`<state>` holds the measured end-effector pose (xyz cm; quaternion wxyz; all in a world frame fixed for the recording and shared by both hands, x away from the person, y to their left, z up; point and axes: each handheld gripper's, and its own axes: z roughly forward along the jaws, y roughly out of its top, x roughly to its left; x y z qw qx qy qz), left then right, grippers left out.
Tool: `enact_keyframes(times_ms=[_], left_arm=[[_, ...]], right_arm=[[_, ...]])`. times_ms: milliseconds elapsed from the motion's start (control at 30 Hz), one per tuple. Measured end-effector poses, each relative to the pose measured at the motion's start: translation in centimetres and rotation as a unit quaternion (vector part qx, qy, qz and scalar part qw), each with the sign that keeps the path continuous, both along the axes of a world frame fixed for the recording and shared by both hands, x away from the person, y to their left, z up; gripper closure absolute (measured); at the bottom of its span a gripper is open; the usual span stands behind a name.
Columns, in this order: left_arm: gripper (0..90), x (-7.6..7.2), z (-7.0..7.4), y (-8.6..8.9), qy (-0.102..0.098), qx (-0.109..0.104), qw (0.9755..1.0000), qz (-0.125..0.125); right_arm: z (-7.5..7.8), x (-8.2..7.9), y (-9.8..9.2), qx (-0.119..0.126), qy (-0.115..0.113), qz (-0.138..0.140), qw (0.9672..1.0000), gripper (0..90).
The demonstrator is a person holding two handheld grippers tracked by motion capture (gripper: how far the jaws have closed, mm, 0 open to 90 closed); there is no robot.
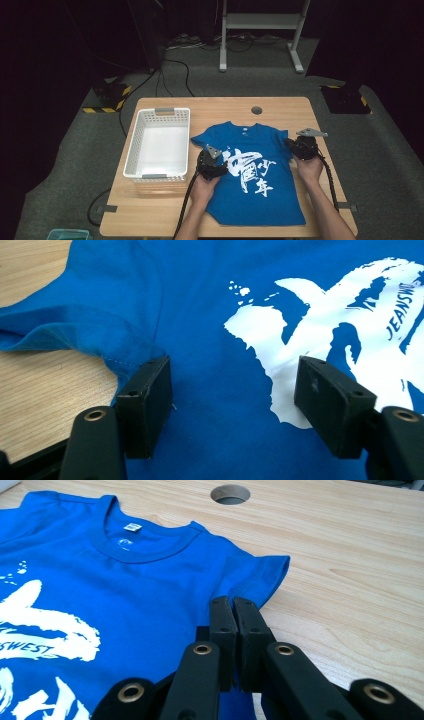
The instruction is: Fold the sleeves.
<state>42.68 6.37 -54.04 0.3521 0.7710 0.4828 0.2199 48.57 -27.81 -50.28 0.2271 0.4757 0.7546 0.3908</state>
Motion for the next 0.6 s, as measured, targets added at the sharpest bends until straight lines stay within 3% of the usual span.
enact_keyframes(times_ms=[600], left_arm=[[31.5,0.0,0.0,0.0,0.000,0.000,1.0000,0.000]], right_arm=[[0.7,-0.4,1.2,-0.003,-0.010,0.018,0.9998,87.9]])
